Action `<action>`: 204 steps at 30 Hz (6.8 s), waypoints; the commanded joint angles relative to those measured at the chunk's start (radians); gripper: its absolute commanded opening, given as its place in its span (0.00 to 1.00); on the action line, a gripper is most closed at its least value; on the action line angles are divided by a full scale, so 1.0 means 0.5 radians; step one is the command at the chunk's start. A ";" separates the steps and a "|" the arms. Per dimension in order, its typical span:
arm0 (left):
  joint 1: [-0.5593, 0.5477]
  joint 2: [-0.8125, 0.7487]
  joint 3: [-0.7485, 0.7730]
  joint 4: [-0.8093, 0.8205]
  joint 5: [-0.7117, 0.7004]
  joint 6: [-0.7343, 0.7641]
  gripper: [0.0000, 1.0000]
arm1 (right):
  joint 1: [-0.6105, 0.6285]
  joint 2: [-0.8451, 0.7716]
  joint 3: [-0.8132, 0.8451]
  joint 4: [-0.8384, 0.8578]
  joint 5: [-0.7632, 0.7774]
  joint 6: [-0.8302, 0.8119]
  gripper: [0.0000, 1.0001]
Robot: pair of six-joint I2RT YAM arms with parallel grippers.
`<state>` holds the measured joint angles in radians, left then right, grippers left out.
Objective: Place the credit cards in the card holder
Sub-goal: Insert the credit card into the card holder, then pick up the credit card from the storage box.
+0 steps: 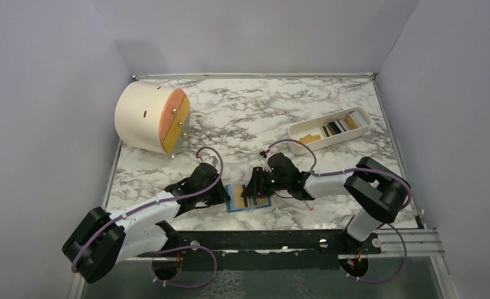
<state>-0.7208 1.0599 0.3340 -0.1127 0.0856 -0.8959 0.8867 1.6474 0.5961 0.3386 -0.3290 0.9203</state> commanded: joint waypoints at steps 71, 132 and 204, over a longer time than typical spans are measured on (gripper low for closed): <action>-0.007 -0.633 0.669 -0.635 -0.196 0.688 0.99 | -1.065 -0.168 1.213 -1.414 1.609 -2.092 0.57; -0.006 -0.749 0.657 -0.726 -0.486 0.635 0.98 | -1.850 0.576 1.598 -1.208 1.475 -2.844 0.26; -0.005 -0.739 0.366 0.304 0.489 -0.313 0.61 | -1.030 -1.072 0.017 0.186 -1.228 0.188 0.01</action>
<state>-0.7219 0.6907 0.5224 -0.0864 0.2684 -0.9550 0.3611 1.1416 0.6693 0.0811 -0.7734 0.7315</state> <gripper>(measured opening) 0.635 0.015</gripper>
